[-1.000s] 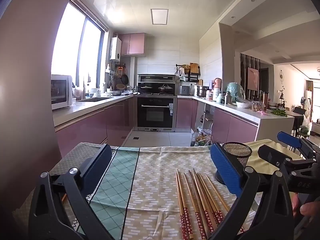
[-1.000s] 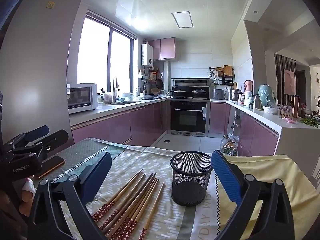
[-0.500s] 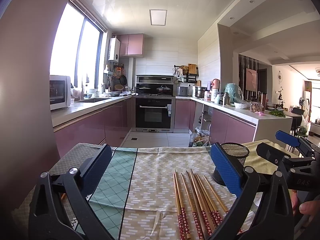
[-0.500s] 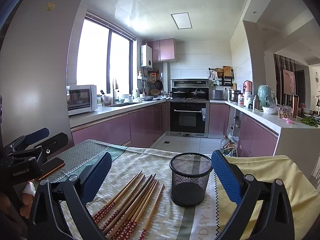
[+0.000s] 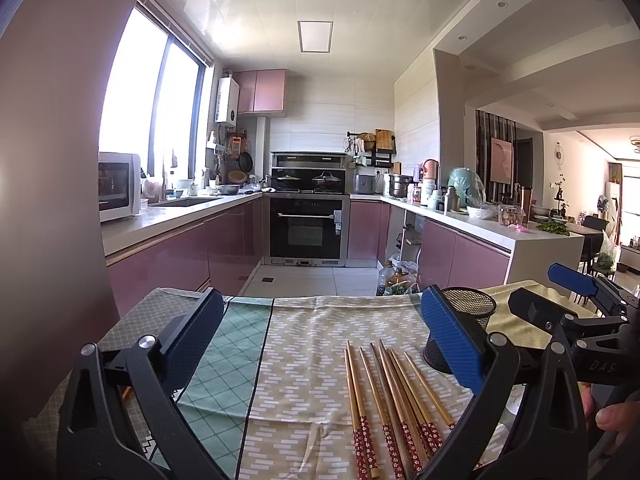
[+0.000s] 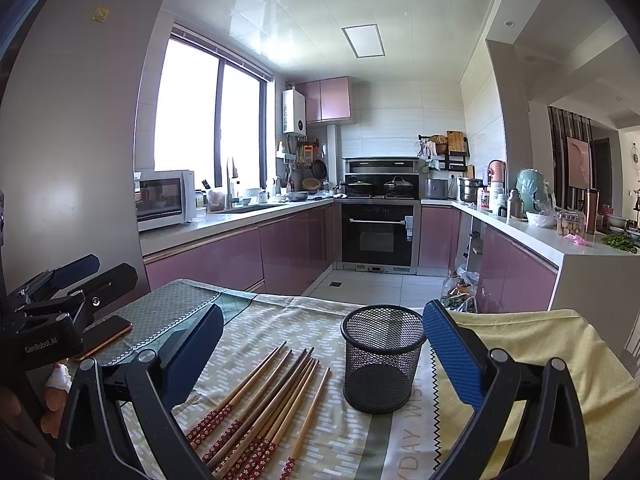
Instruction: Organize utensils
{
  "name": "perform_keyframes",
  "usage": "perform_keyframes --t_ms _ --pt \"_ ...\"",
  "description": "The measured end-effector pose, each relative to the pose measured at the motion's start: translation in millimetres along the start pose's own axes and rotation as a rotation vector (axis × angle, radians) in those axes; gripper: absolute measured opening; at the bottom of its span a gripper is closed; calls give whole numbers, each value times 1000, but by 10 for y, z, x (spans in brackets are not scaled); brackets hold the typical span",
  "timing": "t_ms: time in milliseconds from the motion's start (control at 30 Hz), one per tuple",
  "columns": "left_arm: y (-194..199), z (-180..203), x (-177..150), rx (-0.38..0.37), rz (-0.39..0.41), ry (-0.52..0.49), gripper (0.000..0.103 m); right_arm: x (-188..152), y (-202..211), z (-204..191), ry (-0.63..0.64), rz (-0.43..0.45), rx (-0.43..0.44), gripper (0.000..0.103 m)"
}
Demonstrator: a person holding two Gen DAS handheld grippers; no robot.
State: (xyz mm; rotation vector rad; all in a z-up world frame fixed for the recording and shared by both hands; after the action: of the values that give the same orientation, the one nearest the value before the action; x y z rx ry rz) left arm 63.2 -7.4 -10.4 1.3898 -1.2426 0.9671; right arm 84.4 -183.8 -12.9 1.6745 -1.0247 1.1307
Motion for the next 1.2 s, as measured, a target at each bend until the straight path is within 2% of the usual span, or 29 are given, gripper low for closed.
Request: perform_keyframes --t_ms 1200 --pt "-7 12 17 -3 4 1 97 -50 -24 30 -15 3 4 96"
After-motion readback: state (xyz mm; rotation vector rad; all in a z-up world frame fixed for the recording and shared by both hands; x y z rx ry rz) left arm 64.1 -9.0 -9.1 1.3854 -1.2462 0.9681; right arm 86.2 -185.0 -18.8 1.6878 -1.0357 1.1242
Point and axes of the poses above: each gripper's, at about its wrist camera, not at the fingertips, and y roughly against the way its jaws point, z to its right, x to its top, the point moved 7 cm from there along -y, roughly the way its jaws point, and after that the axes turned 12 degrees about -y, right-handed, at the moved point
